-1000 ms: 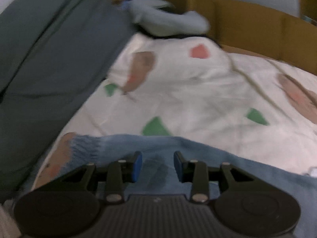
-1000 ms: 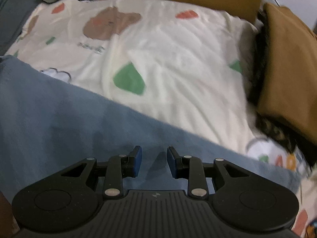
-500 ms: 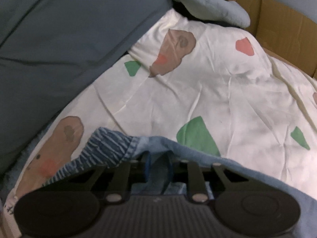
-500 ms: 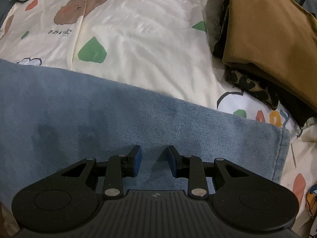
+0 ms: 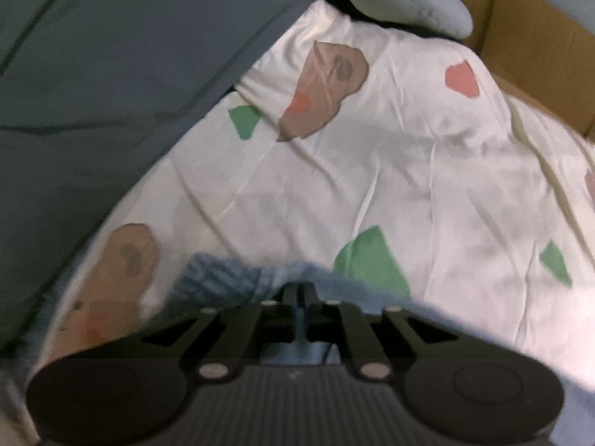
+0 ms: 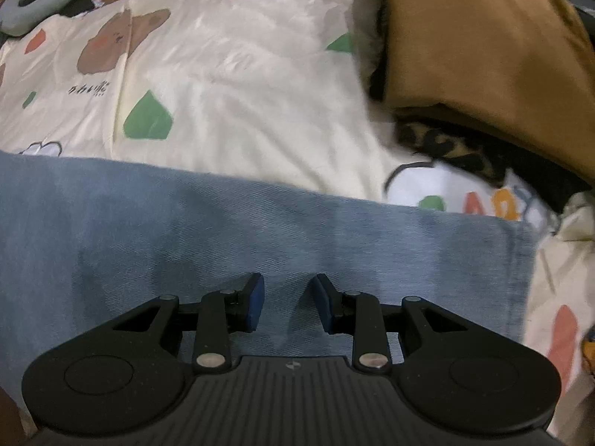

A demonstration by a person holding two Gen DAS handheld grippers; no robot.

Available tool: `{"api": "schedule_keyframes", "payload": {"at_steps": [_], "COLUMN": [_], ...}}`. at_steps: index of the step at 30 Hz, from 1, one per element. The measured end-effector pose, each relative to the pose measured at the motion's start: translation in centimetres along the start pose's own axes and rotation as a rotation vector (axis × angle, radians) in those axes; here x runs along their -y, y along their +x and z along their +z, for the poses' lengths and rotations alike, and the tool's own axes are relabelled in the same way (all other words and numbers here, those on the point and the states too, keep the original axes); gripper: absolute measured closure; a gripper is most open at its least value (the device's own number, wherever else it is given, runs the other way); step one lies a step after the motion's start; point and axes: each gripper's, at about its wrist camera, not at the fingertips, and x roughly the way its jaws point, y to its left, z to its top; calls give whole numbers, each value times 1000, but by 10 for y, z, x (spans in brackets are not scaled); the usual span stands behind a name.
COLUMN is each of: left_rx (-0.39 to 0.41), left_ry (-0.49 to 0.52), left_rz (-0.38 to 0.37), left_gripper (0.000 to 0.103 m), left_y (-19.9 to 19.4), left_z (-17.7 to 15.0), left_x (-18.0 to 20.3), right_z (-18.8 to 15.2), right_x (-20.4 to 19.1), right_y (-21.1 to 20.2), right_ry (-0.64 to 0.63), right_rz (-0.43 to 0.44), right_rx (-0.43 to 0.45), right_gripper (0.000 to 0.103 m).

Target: Fold clothes

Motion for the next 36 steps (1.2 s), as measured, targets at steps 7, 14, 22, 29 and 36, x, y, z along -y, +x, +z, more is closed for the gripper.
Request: {"api": "schedule_keyframes", "payload": {"at_steps": [7,14,22,29,36], "left_rx": [-17,-60,-21,-50,-29], "left_ry": [-27,-42,7,-12,-25], "left_rz": [-26,-16,-6,-10,11], "left_gripper": [89,88,86,90,79], "left_y": [-40,-17,10,-20,-62], "left_z": [-24,-37,-32,-20,-34], "left_x": [-25,-31,-35,-38,-32], "right_z": [-12,-26,-26,-26,-38], "right_x": [15,18,16,23,41], "right_y": [-10,-6,2,-6,-26], "right_ry": [22,29,30,40,86], "right_rz": [-13,-26,-34,-25,-34], "right_rx": [-3,-35,-52,-41,-11], "right_gripper": [66,65,64,63,63]}}
